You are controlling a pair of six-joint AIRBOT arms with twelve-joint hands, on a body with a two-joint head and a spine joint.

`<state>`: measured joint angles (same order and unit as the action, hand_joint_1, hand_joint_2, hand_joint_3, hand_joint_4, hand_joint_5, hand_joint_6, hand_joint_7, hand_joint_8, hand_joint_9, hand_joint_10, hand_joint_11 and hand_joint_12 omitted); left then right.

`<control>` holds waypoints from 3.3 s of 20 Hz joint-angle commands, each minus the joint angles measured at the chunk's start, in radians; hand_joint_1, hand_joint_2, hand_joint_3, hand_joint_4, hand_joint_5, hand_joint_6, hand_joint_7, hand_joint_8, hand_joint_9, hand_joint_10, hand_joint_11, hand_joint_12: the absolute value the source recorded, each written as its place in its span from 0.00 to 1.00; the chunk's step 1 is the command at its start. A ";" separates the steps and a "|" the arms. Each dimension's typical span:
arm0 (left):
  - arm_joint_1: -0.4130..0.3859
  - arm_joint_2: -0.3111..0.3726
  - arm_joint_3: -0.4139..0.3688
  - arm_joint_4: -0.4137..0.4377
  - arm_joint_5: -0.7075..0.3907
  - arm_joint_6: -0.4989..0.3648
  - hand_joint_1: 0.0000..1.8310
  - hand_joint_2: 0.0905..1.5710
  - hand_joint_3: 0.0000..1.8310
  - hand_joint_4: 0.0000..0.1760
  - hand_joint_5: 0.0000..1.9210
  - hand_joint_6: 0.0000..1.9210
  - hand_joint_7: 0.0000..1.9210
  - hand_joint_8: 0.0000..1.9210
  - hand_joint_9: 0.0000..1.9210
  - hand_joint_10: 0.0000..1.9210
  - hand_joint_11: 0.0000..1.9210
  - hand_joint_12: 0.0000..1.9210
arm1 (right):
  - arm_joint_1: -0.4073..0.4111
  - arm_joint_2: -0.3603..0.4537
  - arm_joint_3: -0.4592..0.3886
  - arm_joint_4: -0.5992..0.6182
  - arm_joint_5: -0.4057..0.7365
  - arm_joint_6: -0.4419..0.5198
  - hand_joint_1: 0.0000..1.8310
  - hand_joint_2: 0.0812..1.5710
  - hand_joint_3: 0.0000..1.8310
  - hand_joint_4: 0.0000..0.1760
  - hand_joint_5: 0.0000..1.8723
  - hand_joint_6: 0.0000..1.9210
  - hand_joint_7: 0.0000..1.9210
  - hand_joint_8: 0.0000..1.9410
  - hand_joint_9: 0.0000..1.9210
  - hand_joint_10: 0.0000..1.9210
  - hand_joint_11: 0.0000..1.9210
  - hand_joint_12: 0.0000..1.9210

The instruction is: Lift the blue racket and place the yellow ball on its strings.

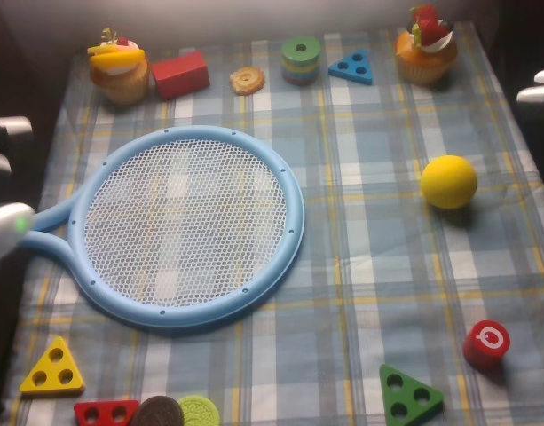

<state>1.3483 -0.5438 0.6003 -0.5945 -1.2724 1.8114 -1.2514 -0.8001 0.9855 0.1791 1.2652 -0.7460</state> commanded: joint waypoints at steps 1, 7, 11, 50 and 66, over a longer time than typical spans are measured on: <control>-0.009 0.005 0.008 0.000 -0.121 0.016 0.28 0.83 0.00 0.71 0.25 0.00 0.39 0.00 0.40 0.04 0.19 0.46 | 0.005 0.000 0.006 0.009 0.121 0.004 0.45 0.79 0.00 0.00 0.29 0.00 0.26 0.00 0.27 0.01 0.15 0.34; -0.012 -0.002 0.022 -0.154 -0.065 0.240 0.33 0.74 0.00 0.88 0.19 0.00 0.22 0.00 0.24 0.00 0.04 0.44 | 0.006 -0.002 0.005 0.006 0.121 0.004 0.46 0.80 0.00 0.00 0.30 0.00 0.26 0.00 0.27 0.00 0.15 0.30; -0.011 -0.045 0.090 -0.274 0.046 0.247 0.36 0.59 0.00 1.00 0.01 0.00 0.08 0.00 0.08 0.00 0.00 0.28 | 0.005 -0.002 0.004 0.006 0.121 0.008 0.44 0.81 0.00 0.00 0.29 0.00 0.27 0.00 0.26 0.00 0.15 0.29; -0.341 -0.315 0.500 -0.603 0.652 0.855 0.63 0.61 0.00 0.67 0.35 0.01 0.36 0.00 0.31 0.01 0.01 0.42 | 0.005 -0.023 0.016 -0.035 0.086 0.031 0.25 0.84 0.00 0.10 0.31 0.00 0.28 0.00 0.28 0.00 0.12 0.39; -0.344 -0.345 0.515 -0.628 0.650 0.850 0.69 0.82 0.00 1.00 0.39 1.00 0.49 1.00 0.55 1.00 0.61 1.00 | 0.005 -0.032 0.021 -0.035 0.086 0.036 0.22 0.86 0.00 0.20 0.29 0.00 0.28 0.00 0.28 0.00 0.18 0.27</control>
<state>1.0126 -0.8879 1.1084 -1.2392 -0.5430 2.6610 -1.2514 -0.8310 1.0019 0.1307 1.2324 -0.7177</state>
